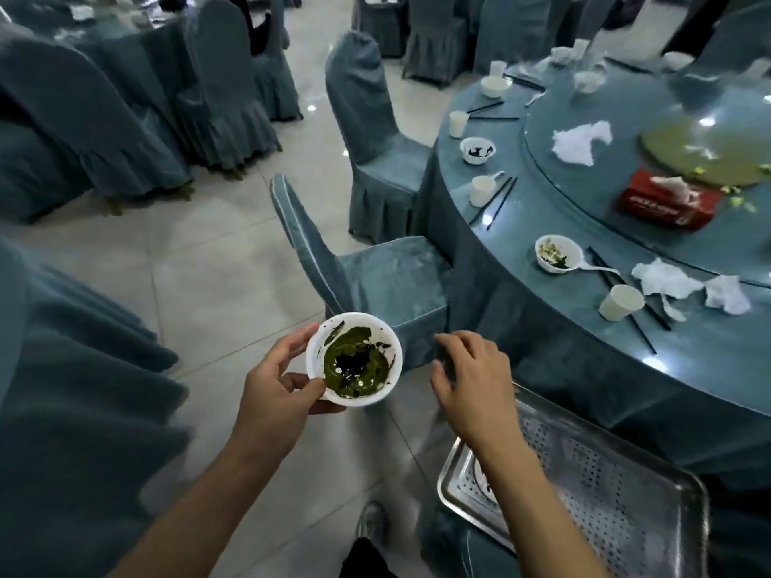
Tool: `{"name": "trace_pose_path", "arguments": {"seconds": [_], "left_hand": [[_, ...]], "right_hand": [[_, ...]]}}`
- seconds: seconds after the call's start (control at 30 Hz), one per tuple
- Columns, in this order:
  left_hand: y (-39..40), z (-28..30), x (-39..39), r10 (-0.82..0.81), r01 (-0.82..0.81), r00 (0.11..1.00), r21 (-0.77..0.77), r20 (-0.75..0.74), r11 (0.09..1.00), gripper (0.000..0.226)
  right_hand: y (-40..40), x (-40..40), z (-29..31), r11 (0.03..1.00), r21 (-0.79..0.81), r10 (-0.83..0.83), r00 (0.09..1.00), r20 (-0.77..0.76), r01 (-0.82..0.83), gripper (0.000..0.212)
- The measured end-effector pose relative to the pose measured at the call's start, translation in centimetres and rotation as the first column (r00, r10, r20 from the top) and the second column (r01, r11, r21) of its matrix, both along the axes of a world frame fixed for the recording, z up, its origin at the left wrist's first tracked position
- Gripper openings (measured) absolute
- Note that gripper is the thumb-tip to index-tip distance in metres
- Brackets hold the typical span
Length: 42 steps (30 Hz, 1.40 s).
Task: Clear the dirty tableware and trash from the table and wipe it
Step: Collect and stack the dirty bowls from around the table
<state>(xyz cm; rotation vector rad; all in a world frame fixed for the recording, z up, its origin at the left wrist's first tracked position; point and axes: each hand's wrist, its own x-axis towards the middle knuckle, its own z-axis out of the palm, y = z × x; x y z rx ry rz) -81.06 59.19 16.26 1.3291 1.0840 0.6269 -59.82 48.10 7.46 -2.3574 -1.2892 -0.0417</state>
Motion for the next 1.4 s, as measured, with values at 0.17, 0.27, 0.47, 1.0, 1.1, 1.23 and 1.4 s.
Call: {"name": "trace_pose_path", "arguments": {"seconds": [0.17, 0.27, 0.47, 1.0, 1.1, 1.23, 1.4], "left_hand": [[6.1, -0.2, 5.0, -0.081, 0.081, 0.996, -0.015, 0.026, 0.997, 0.065], [8.9, -0.7, 8.7, -0.121, 0.123, 0.992, -0.042, 0.046, 0.992, 0.065], [15.1, -1.9, 17.8, -0.276, 0.279, 0.960, -0.097, 0.043, 0.956, 0.064], [26.8, -3.2, 33.7, -0.521, 0.516, 0.854, -0.153, 0.005, 0.843, 0.068], [27.6, -3.5, 35.4, -0.507, 0.497, 0.861, -0.170, -0.021, 0.851, 0.069], [28.0, -3.7, 37.0, -0.503, 0.490, 0.864, -0.168, -0.040, 0.855, 0.069], [28.3, -4.6, 38.1, -0.483, 0.468, 0.874, -0.174, -0.058, 0.867, 0.070]], "right_hand": [[4.2, 4.4, 0.4, 0.994, -0.036, -0.106, 0.994, 0.014, 0.106, 0.036], [5.2, 7.4, 0.4, 0.982, -0.068, -0.175, 0.984, 0.037, 0.177, 0.037], [7.7, 15.0, -1.4, 0.919, -0.140, -0.366, 0.930, 0.040, 0.368, 0.038], [13.6, 30.3, -5.8, 0.668, -0.402, -0.721, 0.679, -0.139, 0.627, 0.043], [13.9, 33.2, -6.4, 0.604, -0.455, -0.780, 0.603, -0.169, 0.654, 0.048], [13.9, 36.2, -8.0, 0.545, -0.473, -0.831, 0.519, -0.200, 0.692, 0.055], [14.2, 38.5, -10.3, 0.476, -0.444, -0.878, 0.384, -0.285, 0.760, 0.060]]}}
